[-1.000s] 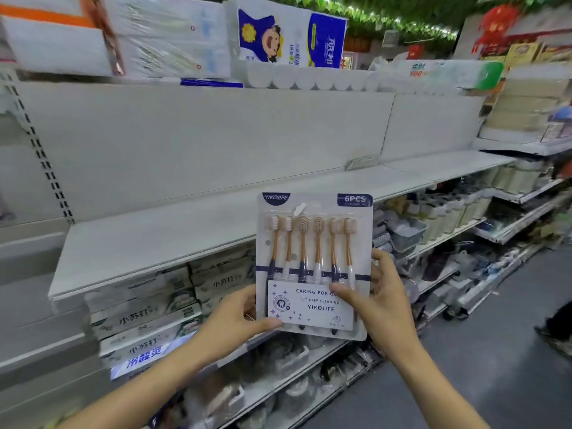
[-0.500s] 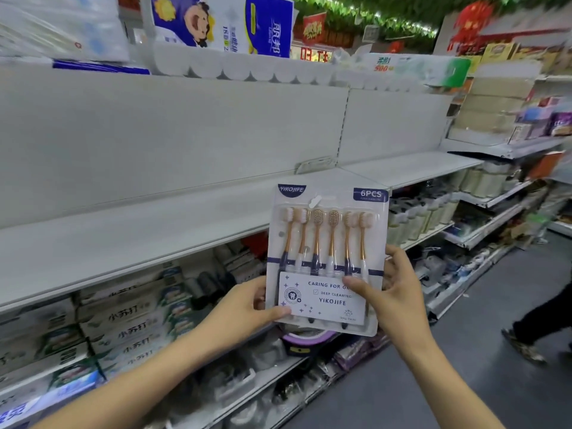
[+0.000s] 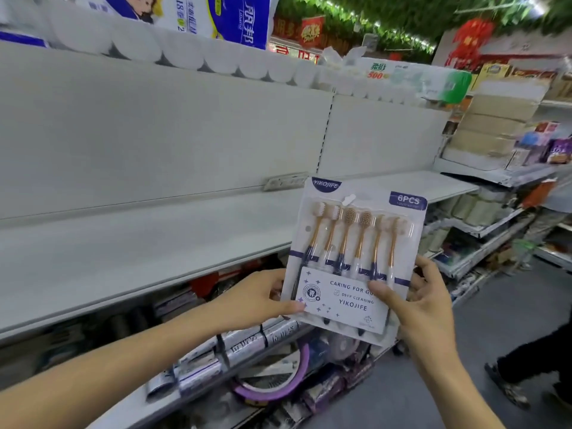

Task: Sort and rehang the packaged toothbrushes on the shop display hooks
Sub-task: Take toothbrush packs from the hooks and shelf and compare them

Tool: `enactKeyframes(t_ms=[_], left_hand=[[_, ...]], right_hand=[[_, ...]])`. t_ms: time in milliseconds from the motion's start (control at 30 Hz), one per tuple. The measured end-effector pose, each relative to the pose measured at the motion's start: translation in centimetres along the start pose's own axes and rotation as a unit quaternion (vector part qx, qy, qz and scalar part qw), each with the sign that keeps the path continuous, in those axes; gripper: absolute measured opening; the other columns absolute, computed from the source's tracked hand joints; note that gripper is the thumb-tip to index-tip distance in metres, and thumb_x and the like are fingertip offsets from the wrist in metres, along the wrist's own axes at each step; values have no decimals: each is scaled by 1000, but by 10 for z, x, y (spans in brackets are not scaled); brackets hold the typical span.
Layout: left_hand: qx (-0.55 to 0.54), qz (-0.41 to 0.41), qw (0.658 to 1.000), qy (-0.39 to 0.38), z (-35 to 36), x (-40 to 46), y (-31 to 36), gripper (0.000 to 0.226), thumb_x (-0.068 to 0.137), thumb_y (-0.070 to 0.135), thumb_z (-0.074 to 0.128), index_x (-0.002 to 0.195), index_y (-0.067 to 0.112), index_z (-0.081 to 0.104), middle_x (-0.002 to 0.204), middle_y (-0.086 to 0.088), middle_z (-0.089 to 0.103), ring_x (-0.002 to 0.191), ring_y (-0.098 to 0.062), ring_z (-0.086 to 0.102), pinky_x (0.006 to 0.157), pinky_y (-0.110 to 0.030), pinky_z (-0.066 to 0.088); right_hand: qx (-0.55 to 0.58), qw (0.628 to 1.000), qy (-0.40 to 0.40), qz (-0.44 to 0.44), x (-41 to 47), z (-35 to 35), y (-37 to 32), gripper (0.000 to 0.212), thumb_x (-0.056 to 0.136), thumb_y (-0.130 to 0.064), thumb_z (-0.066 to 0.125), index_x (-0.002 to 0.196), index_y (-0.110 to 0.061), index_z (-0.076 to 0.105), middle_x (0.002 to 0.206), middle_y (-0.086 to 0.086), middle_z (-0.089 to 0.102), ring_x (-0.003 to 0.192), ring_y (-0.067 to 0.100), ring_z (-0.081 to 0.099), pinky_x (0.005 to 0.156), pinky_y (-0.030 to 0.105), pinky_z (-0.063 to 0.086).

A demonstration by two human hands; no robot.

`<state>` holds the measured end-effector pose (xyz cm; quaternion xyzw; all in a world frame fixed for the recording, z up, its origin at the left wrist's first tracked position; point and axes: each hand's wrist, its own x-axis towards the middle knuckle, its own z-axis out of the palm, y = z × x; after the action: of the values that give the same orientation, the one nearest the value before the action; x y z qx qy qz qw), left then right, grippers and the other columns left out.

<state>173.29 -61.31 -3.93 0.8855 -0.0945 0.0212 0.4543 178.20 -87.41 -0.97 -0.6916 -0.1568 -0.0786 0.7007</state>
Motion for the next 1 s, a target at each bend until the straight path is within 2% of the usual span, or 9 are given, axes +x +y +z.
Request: enactKeyframes(t_ms=[133,200,300,433,567,767,833,900,1000], left_hand=[[33,24,998,-40,-7,68,-1,42,90,60,59,126,38,62,122,17,69,106,-6,67,95,-40,55],[-14,13,999,-27,-16,103,5,42,92,64,52,120,34,62,114,9,71,96,-13,72,87,-42,59],[-33,-9,999,40,-40,156,15,34,101,44,50,120,19,63,112,2,70,87,-17,73,84,-39,60],[127,21,976,175,-77,229,5,29,98,43,57,119,25,65,111,9,68,98,-16,67,92,-41,54],[322,31,910,257,-105,290,-29,36,96,33,62,129,18,60,129,-6,57,117,-27,55,100,-40,44],[390,-152,878,232,-109,350,-80,56,95,29,62,146,12,44,141,-12,48,125,-35,48,100,-45,45],[400,-165,871,233,-106,359,-92,48,94,24,63,138,7,53,132,-17,58,117,-38,55,95,-44,48],[423,-160,854,257,-103,364,-99,29,91,13,62,119,6,65,112,-20,68,103,-39,61,84,-44,52],[436,-181,834,286,-100,366,-93,22,91,7,51,109,12,63,96,-19,66,89,-37,60,70,-40,50]], right_hand=[[-10,1000,13,-9,55,-19,13,59,75,0,81,125,-17,55,107,4,75,89,18,75,69,31,63],[-9,999,26,-20,78,-28,18,58,74,0,82,123,-18,55,106,3,75,89,16,74,67,28,62],[3,999,40,-22,108,-44,26,58,75,2,80,123,-18,55,102,-2,76,86,10,74,65,22,59],[-4,999,31,-15,142,-63,40,55,75,3,80,119,-19,55,99,-3,76,84,10,74,63,21,59],[3,1000,12,0,174,-85,56,54,75,5,79,117,-19,56,99,-2,76,84,13,75,63,22,59],[26,999,-21,29,222,-124,76,56,72,7,79,115,-22,58,101,2,77,85,18,75,66,26,61],[29,999,-25,38,236,-136,85,58,70,7,79,117,-21,58,101,3,77,85,21,76,67,28,62],[36,998,-31,51,248,-145,95,60,69,7,79,119,-20,58,102,5,77,86,23,76,68,31,63],[35,996,-41,66,264,-153,109,64,66,0,82,121,-21,57,106,6,76,91,25,75,75,37,63]])
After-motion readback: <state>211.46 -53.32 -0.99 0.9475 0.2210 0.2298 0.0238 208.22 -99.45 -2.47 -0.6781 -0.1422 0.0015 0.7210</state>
